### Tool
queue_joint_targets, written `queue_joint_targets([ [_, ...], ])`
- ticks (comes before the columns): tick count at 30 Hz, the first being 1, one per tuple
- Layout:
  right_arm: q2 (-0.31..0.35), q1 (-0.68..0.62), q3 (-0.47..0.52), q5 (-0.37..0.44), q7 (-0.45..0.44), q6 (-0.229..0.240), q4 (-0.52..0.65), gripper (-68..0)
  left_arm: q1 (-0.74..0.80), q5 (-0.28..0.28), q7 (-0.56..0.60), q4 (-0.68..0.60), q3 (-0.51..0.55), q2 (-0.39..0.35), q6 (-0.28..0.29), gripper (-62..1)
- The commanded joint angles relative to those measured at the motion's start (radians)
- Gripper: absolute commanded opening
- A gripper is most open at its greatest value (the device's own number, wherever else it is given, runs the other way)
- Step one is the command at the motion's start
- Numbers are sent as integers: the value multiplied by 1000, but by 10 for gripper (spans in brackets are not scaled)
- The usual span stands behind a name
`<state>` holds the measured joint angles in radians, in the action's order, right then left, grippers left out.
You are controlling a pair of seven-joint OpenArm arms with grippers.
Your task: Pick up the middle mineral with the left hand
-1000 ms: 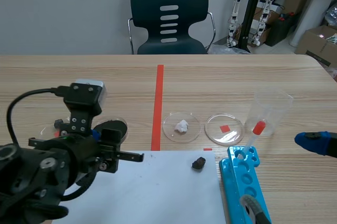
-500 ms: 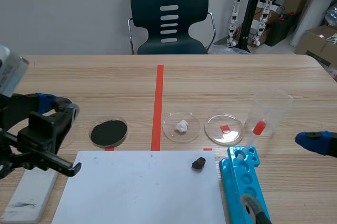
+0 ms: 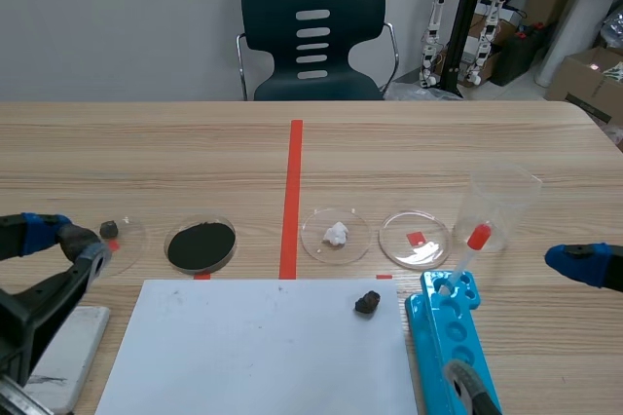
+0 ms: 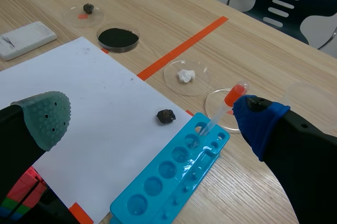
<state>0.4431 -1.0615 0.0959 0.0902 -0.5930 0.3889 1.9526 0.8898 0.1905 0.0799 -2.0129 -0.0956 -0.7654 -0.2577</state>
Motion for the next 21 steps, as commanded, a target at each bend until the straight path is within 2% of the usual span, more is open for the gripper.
queue_joint_targets([
  [1, 0, 0, 1, 10, -14, 0, 12, -22, -8, -1, 13, -10, -3, 6, 12, -493],
  [3, 0, 0, 1, 10, -14, 0, 12, -22, -9, -1, 7, -10, -3, 5, 29, -493],
  [21, 0, 0, 1, 10, -14, 0, 12, -22, -9, -1, 7, -10, -3, 5, 29, -493],
])
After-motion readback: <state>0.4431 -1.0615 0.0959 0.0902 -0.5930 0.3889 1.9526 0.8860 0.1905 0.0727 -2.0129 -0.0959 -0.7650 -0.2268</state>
